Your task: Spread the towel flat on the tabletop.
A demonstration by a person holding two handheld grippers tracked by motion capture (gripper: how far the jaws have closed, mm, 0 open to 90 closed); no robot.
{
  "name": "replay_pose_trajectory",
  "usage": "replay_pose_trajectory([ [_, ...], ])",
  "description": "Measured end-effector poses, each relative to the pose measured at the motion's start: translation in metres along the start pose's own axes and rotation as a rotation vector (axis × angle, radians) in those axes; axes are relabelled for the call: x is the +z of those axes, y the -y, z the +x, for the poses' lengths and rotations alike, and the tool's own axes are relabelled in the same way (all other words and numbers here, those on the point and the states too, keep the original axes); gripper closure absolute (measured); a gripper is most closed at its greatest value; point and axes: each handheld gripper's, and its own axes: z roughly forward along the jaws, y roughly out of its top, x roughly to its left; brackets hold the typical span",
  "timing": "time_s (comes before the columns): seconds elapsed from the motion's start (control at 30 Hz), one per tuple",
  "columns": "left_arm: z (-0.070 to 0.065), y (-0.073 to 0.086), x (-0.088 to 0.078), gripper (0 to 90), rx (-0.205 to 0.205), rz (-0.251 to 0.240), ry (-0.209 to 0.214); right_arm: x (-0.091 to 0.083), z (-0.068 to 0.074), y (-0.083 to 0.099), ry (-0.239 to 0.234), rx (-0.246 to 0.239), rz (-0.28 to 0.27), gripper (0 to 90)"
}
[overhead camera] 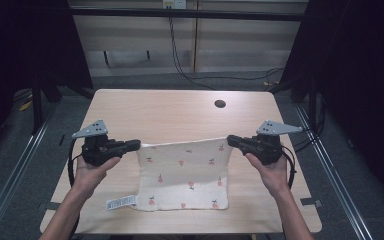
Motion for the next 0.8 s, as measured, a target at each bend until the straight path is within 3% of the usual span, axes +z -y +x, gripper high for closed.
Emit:
replay_pose_trajectory([
  [0.1,0.012,0.002,0.008,88.9,-0.028,0.007,-0.008,0.004,-0.005,0.001,0.007,0.002,0.008,87.2],
  [0.4,0.026,0.014,0.026,88.9,-0.063,0.06,-0.026,0.022,-0.017,0.012,0.022,0.016,0.051,87.3],
  [0.8,0.036,0.021,0.039,88.6,-0.063,0.081,-0.047,0.048,-0.035,0.025,0.029,0.07,0.09,87.2],
])
